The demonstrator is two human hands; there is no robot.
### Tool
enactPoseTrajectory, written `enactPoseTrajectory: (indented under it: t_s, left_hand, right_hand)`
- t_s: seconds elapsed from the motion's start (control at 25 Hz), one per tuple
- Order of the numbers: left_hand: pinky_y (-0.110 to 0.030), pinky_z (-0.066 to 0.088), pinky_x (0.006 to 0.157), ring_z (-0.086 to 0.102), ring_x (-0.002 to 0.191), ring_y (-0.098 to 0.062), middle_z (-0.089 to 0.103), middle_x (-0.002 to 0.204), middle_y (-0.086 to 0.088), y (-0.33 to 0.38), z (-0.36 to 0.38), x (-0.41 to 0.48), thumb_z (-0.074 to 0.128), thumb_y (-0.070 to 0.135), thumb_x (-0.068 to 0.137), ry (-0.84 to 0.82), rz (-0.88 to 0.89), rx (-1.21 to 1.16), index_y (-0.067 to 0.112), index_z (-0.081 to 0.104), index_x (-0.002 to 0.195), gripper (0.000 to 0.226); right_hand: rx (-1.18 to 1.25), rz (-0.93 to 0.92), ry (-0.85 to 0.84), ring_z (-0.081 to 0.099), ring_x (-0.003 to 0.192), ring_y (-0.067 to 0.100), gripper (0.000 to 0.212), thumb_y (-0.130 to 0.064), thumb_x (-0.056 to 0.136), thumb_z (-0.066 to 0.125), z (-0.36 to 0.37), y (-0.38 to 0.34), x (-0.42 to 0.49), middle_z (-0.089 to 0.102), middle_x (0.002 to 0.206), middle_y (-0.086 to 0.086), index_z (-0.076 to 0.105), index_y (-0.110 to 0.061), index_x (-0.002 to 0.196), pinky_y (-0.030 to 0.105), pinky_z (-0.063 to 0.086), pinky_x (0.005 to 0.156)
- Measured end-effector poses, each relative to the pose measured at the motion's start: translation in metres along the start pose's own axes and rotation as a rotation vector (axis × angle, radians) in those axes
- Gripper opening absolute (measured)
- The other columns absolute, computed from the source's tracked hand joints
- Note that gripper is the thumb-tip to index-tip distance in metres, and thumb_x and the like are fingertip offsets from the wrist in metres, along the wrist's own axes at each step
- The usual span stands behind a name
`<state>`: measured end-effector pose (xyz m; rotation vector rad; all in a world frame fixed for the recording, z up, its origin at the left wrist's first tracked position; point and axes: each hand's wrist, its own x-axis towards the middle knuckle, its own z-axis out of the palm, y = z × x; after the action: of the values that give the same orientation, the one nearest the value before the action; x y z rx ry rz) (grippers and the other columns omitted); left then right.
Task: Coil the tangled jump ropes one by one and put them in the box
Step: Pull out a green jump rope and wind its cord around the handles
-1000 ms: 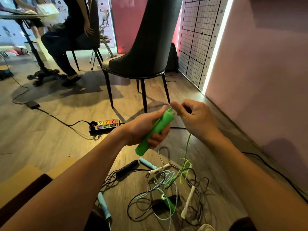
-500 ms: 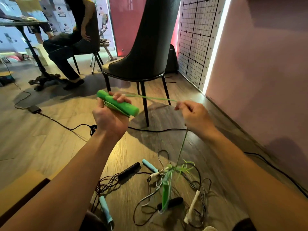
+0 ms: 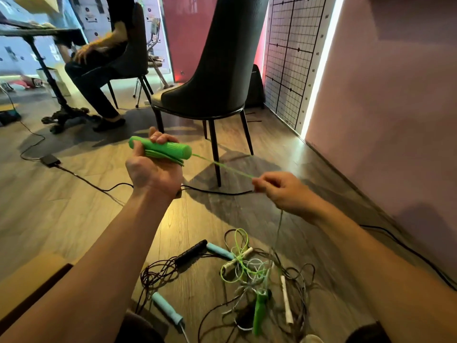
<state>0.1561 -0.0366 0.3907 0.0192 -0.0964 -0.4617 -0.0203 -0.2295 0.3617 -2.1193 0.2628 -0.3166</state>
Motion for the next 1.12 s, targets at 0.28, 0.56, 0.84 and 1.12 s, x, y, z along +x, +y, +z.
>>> enactPoseTrajectory:
  t_s: [0.28,0.56,0.84,1.12]
  left_hand:
    - [-0.037,0.055,0.083,0.055,0.057,-0.016,0.052,0.064,-0.003,-0.008,-0.004,0.002,0.036,0.032,0.107,0.101,0.127,0.252,0.013,0.048,0.096,0.026]
    - [-0.034,0.049,0.076,0.053,0.069,-0.014,0.052,0.077,0.0,-0.014,-0.016,-0.007,0.038,0.032,0.106,-0.097,0.125,1.202,0.02,0.05,0.103,0.018]
    - [-0.031,0.047,0.058,0.05,0.057,-0.016,0.053,0.068,-0.002,-0.045,-0.006,-0.042,0.02,0.073,0.088,-0.481,-0.78,1.714,0.01,0.056,0.092,0.073]
    - [-0.022,0.035,0.04,0.035,0.035,-0.006,0.04,0.048,0.007,-0.05,0.007,-0.046,0.019,0.056,0.103,-0.464,-0.967,0.831,0.019,0.048,0.071,0.057]
  right_hand:
    - [-0.127,0.275,-0.343,0.026,0.047,0.012,0.039,-0.048,0.097,0.057,0.004,-0.018,-0.011,0.032,0.057,0.0,0.076,-0.015,0.089,0.025,0.024,0.045]
    - [-0.004,-0.132,-0.108,0.05,0.045,-0.005,0.025,-0.014,0.1,0.056,0.002,-0.053,-0.017,0.053,0.046,-0.019,0.074,0.003,0.098,0.008,0.036,0.05]
    - [-0.149,-0.331,0.32,0.048,0.053,0.007,0.012,-0.03,0.094,0.067,0.003,-0.037,-0.007,0.057,0.059,-0.008,0.073,-0.025,0.085,0.018,0.036,0.049]
    - [0.196,0.154,-0.15,0.066,0.069,0.021,0.063,-0.057,0.102,0.029,0.011,-0.005,0.005,0.069,0.072,0.008,0.064,-0.008,0.082,0.043,0.05,0.076]
